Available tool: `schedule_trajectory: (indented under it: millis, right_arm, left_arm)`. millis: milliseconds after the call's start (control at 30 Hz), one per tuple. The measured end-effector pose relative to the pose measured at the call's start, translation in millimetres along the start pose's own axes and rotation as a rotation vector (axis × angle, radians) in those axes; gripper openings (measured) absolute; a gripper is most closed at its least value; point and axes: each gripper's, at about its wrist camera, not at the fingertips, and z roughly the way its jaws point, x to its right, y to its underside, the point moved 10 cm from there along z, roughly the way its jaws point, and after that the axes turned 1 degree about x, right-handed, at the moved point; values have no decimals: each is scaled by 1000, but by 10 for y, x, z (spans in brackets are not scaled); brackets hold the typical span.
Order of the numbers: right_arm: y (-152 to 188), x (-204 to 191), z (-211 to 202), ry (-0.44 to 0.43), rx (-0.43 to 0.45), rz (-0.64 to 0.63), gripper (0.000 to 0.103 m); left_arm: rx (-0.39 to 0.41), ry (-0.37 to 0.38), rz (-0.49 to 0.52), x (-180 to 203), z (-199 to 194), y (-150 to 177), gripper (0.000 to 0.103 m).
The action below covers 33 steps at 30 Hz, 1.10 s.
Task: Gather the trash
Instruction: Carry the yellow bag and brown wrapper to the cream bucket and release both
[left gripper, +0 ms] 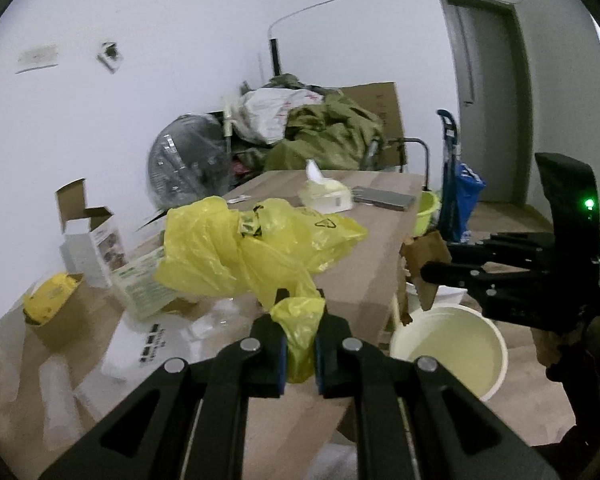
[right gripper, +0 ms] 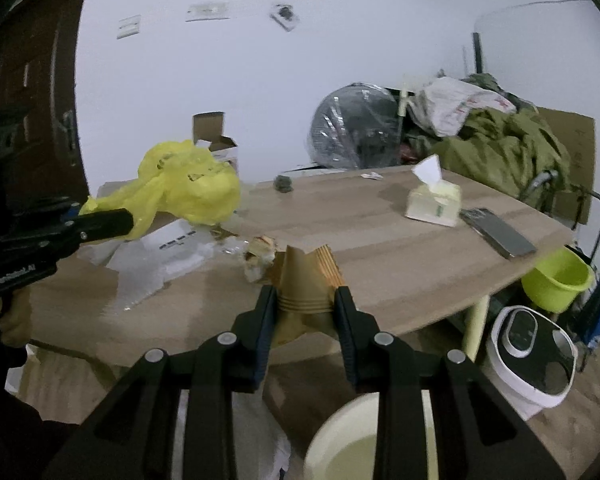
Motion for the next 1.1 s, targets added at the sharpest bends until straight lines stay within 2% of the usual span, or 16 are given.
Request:
schedule_trajectory:
  millis: [300,533,700,1100]
  right_arm:
    - [295,397,-281,94,-27,75,28]
    - [521,698,-425,153,-61,130,39]
    - [701,862,-525,174,-81,165,55]
    - [923,1342,-769,286,-84,244,56]
  left_arm:
    - [-11,111,64,519,124,-29,9]
    - [-53,209,115,958,281,47,9]
    - [-82,273,149,1225,367,94,9]
    - [-220,438,233,1838,692,427,9]
